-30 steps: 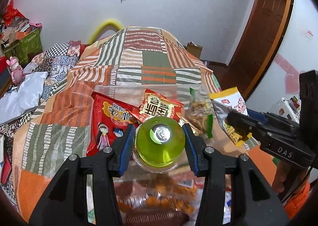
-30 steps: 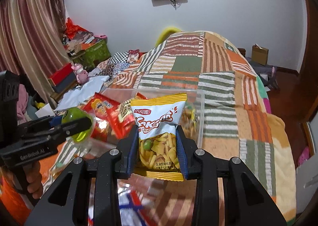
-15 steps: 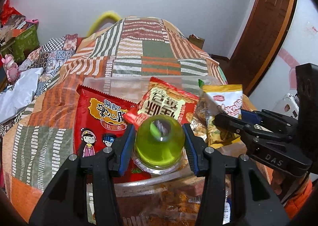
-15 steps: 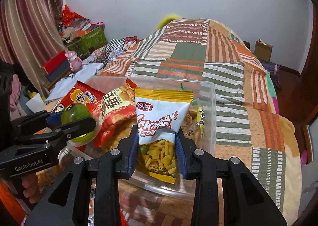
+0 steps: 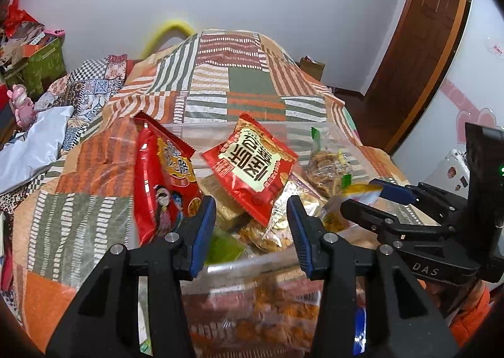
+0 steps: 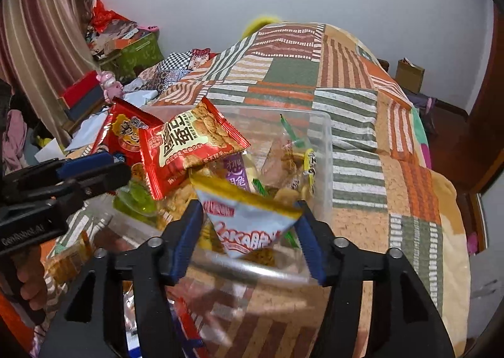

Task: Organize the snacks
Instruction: 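Lower the jelly cup and yellow chip bag into the clear box and open both tools, then grasp the wafer-stick packet with the left tool while the right grasps the blue cookie bag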

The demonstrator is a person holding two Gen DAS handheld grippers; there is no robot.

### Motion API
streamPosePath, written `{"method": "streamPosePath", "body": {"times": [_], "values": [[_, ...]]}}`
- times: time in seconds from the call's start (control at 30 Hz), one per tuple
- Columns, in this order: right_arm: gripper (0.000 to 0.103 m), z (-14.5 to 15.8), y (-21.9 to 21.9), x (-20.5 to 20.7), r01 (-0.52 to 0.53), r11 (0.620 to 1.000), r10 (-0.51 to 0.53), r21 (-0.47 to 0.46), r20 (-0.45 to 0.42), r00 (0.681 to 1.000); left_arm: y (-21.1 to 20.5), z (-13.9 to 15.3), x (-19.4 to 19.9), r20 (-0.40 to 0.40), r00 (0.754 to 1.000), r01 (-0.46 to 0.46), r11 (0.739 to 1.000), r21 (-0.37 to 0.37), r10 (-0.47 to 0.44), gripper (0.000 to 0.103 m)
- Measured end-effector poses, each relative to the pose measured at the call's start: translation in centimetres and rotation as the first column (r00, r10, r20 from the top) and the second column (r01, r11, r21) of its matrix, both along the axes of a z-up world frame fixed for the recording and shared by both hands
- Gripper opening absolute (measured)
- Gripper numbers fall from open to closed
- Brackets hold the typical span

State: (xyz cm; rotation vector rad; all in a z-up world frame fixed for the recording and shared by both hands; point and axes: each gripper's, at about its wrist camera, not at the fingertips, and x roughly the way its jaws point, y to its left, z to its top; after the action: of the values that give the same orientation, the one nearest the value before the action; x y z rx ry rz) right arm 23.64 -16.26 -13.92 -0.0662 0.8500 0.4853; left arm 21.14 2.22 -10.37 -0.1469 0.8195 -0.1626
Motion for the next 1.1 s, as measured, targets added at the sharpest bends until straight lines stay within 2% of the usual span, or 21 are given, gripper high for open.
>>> {"method": "streamPosePath", "body": {"times": [0.2,0.43,0.5,0.57,0.87,1.0,1.1], "values": [[0.066,0.9,-1.0,-1.6,0.02,1.0,-0.02,0.005,0.014,1.0,1.0,1.6,-2.6,0.015,1.0,-0.02,1.0,-0.004,0.02,0.055],[0.067,1.5,-1.6,-4.1,0.018,0.999,-0.018,0.031,0.0,1.0,2.9,2.7,-6.0,0.029,0.998,-0.065,0.997,0.031,0.064,0.07],[0.074,1.5,-1.5,-4.8,0.013,0.999,-0.012,0.039,-0.008,1.0,3.5,2.5,-6.9,0.019,0.997,-0.076,0.996,0.044,0.075,0.072],[0.079,1.4,-1.4,-5.8,0.009,0.999,-0.008,0.047,-0.009,1.0,4.1,2.0,-7.7,0.001,0.996,-0.085,0.995,0.05,0.085,0.074],[0.08,-0.1,0.0,-9.0,-0.034,0.996,0.04,0.08,-0.076,0.996,6.7,-2.9,-10.1,-0.132,0.982,-0.132,0.99,0.042,0.136,0.077],[0.08,-1.5,1.8,-9.1,-0.058,0.997,0.063,0.045,-0.11,0.992,6.5,-5.4,-10.5,-0.185,0.975,-0.118,0.992,0.039,0.123,0.077],[0.08,-2.3,2.5,-9.2,-0.063,0.998,0.065,0.024,-0.125,0.99,5.8,-6.2,-10.5,-0.189,0.975,-0.105,0.993,0.06,0.115,0.077]]}}
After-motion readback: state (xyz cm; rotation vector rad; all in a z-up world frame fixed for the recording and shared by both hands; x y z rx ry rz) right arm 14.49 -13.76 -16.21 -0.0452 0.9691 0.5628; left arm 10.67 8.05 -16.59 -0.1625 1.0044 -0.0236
